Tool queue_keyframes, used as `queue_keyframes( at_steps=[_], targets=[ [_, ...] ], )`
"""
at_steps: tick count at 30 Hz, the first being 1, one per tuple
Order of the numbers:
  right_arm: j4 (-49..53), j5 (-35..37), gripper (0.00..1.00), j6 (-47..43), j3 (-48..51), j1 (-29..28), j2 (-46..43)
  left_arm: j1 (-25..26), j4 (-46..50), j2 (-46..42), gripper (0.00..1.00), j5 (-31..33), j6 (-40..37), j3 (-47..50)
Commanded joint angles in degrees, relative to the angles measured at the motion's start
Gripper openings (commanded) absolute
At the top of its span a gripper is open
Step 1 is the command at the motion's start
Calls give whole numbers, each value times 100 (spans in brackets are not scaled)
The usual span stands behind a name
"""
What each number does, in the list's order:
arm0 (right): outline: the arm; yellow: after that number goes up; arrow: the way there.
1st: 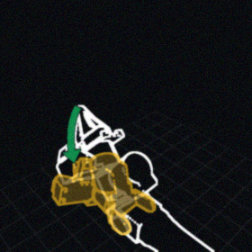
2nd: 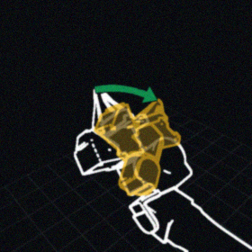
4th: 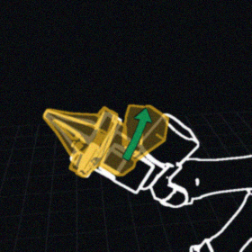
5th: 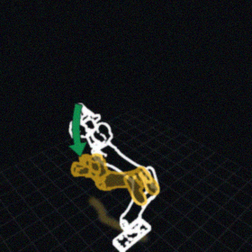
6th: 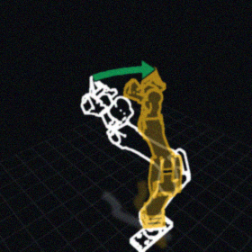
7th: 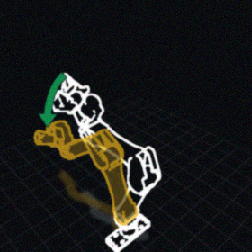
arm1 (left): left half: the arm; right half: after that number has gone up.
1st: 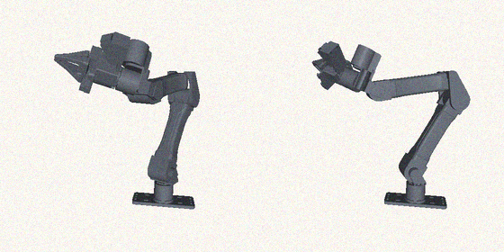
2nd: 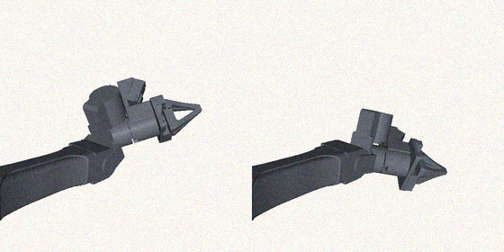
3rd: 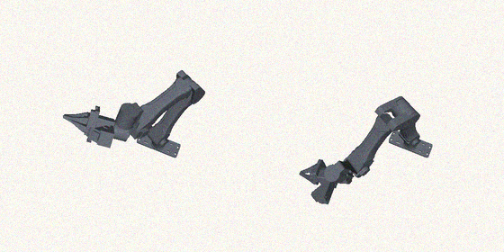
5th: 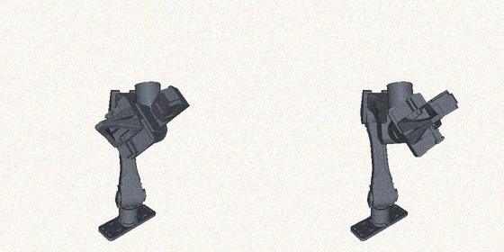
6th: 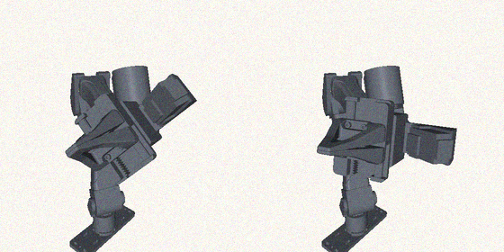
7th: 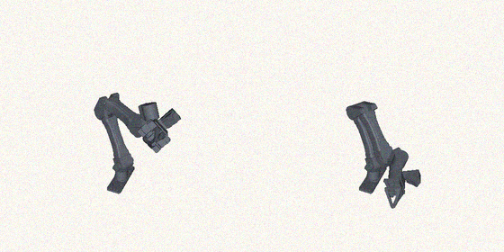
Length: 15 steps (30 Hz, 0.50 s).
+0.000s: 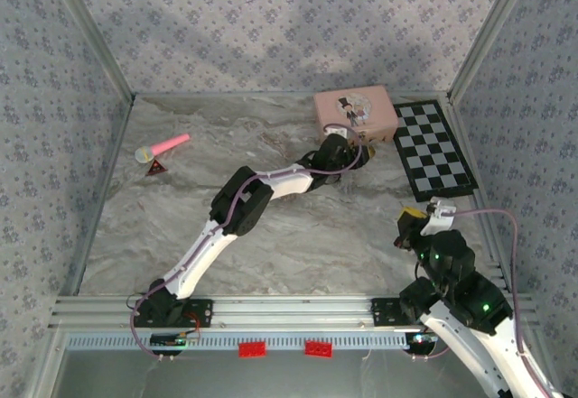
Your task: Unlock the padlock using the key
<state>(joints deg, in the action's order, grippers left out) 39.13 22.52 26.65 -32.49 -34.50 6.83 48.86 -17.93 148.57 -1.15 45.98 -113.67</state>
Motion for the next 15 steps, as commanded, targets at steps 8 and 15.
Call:
queue_keyframes(
  at_steps=[8, 15],
  targets=[
    [33, 214, 0, -169, 94, 22, -230, 55, 845, 871, 42, 387, 86, -1608],
    [-38, 116, 0, -205, 111, 22, -235, 79, 1143, 1082, 31, 554, 146, -2018]
  ],
)
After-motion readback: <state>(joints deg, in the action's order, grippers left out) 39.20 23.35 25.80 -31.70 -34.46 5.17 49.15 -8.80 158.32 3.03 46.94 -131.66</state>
